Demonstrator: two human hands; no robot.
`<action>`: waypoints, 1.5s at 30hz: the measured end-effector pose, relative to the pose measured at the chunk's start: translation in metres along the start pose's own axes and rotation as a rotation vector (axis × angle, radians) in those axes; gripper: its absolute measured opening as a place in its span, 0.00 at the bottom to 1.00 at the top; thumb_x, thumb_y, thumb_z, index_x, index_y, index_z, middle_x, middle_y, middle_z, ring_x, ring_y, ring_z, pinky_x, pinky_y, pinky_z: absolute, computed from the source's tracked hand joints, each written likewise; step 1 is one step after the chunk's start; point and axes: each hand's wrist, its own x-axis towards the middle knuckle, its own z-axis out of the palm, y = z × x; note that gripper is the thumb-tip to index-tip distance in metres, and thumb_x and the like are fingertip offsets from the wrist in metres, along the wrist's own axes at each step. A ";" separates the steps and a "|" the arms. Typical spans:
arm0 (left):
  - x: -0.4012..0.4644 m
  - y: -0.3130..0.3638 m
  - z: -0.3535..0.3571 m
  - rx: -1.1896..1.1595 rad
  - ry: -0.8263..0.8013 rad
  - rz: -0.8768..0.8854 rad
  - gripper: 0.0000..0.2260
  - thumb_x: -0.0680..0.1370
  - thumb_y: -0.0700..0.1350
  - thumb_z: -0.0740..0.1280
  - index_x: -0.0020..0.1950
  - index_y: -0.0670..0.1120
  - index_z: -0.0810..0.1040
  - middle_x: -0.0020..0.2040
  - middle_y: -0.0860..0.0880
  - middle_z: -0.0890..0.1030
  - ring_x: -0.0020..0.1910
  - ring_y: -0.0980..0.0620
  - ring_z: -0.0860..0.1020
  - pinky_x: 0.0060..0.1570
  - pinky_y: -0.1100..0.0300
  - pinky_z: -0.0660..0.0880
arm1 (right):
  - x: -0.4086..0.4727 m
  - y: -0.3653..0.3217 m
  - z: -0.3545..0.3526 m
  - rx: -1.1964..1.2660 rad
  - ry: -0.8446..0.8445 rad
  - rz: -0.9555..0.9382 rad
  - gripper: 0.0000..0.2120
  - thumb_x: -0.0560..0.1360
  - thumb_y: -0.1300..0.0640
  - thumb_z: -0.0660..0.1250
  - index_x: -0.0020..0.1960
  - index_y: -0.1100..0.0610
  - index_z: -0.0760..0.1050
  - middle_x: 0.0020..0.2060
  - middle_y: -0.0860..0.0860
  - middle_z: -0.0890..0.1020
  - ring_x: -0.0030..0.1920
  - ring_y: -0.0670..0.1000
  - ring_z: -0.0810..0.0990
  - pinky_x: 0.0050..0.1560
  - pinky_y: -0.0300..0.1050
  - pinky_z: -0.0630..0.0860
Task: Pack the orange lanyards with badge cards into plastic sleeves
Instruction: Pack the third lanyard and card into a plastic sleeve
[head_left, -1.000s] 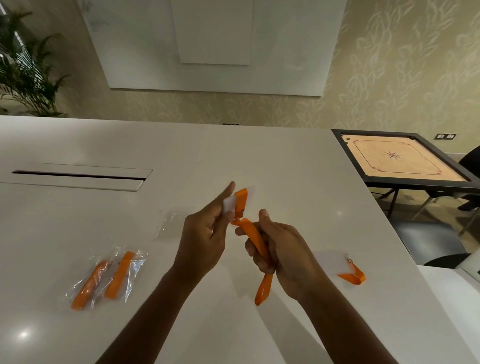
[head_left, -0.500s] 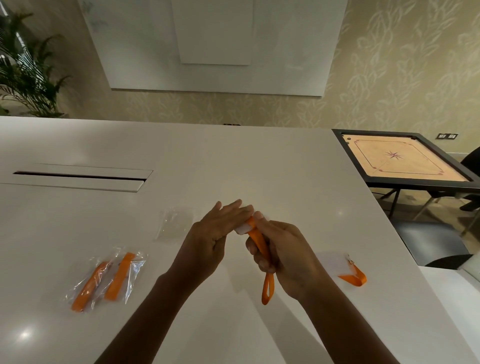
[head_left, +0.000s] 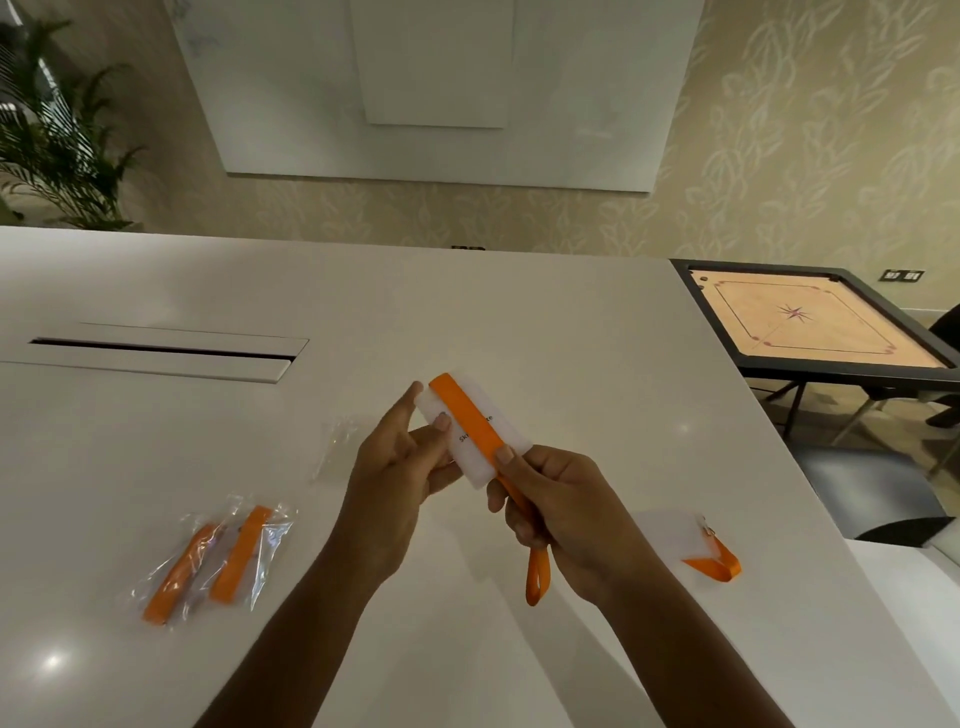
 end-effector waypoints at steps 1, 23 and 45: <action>0.001 0.001 -0.001 0.028 -0.011 0.024 0.33 0.75 0.53 0.70 0.80 0.53 0.67 0.64 0.49 0.84 0.59 0.49 0.86 0.60 0.48 0.83 | 0.001 0.001 0.001 -0.015 0.002 0.001 0.19 0.85 0.48 0.65 0.48 0.63 0.84 0.37 0.55 0.86 0.27 0.48 0.73 0.29 0.40 0.71; 0.003 -0.023 -0.006 0.619 -0.025 0.657 0.20 0.85 0.46 0.64 0.78 0.49 0.72 0.65 0.76 0.75 0.63 0.71 0.78 0.61 0.74 0.74 | 0.002 -0.009 0.005 -0.092 0.031 0.038 0.11 0.85 0.53 0.67 0.53 0.58 0.86 0.40 0.55 0.89 0.28 0.51 0.81 0.28 0.40 0.76; 0.012 -0.040 -0.026 0.828 -0.193 0.968 0.27 0.77 0.25 0.70 0.75 0.41 0.73 0.74 0.49 0.75 0.76 0.47 0.73 0.74 0.38 0.71 | 0.006 0.004 0.008 0.135 0.014 0.125 0.23 0.85 0.45 0.62 0.55 0.63 0.87 0.45 0.64 0.88 0.34 0.55 0.83 0.34 0.45 0.80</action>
